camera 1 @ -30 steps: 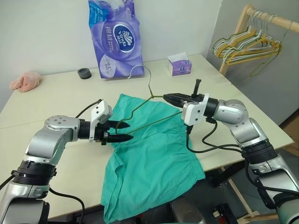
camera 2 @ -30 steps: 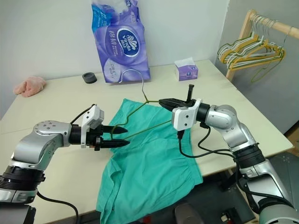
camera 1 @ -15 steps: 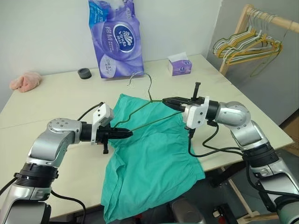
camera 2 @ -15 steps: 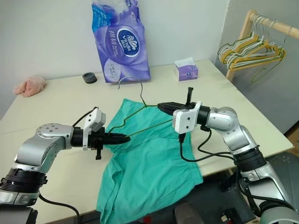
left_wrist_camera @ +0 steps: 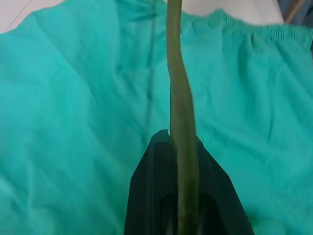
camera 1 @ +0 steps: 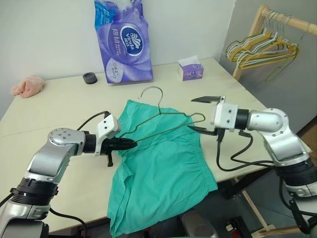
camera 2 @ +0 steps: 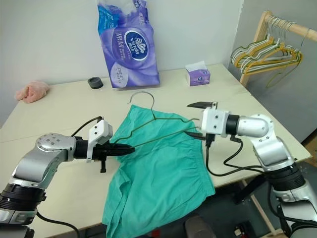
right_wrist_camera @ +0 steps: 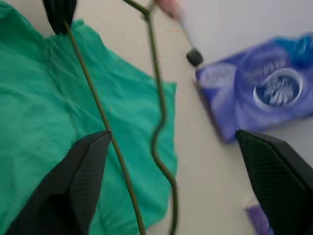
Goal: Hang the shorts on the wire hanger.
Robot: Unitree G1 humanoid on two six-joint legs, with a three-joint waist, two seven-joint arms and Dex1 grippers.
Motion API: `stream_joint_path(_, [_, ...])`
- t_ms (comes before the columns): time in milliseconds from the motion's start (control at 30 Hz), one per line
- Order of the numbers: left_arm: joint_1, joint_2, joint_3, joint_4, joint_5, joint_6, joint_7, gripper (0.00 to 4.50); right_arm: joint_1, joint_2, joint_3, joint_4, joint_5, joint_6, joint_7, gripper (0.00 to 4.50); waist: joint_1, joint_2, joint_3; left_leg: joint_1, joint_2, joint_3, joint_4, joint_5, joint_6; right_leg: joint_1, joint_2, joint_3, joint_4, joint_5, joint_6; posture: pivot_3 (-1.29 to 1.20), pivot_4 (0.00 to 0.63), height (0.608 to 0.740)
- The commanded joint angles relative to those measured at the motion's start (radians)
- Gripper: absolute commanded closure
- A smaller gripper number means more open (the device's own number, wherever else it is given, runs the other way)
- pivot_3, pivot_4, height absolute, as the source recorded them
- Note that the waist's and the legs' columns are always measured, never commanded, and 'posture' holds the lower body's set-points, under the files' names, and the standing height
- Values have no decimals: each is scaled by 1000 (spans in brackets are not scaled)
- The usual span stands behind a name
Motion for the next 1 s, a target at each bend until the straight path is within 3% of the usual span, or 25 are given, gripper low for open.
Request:
stream_joint_path(33, [-18, 16, -9, -61, 20, -42, -11, 4500, -35, -31, 11, -89, 73, 196, 84, 24, 0, 0, 0, 0, 0, 0, 0, 0, 0, 0, 0, 0, 0, 0, 0, -365, 35, 740])
stream_joint_path(200, [-41, 15, -24, -89, 29, -42, -15, 4500, -80, -39, 104, -97, 38, 321, 149, 24, -2, 0, 0, 0, 0, 0, 0, 0, 0, 0, 0, 0, 0, 0, 0, -364, 33, 740])
stream_joint_path(433, [-40, 26, -34, -116, 57, -57, -21, 4500, -169, -12, 213, -1, -32, 330, 218, 24, -3, 0, 0, -1, 0, 0, 0, 0, 0, -1, 0, -1, 0, 0, 0, -347, 25, 740])
stream_joint_path(533, [-32, 27, -29, -130, 59, -52, -18, 4500, -185, -7, 244, 38, -55, 324, 249, 594, -2, 0, -1, -1, 0, 0, 0, 0, 0, -1, 0, -1, 0, 0, 0, -338, 21, 740])
stream_joint_path(900, [-24, 30, -19, -142, 51, -45, -13, 4500, -176, 7, 260, 81, -97, 336, 279, 4475, -2, 0, -1, -2, 0, 0, 1, 0, 0, -1, 0, -1, 0, 0, 0, -334, 24, 740])
stream_joint_path(1000, [-22, 23, -15, -140, 46, -41, -5, 4500, -166, 9, 247, 71, -85, 360, 282, 4475, -3, 0, -1, -2, 0, 0, 1, 0, 0, -1, -1, -1, 0, 0, 0, -335, 23, 740])
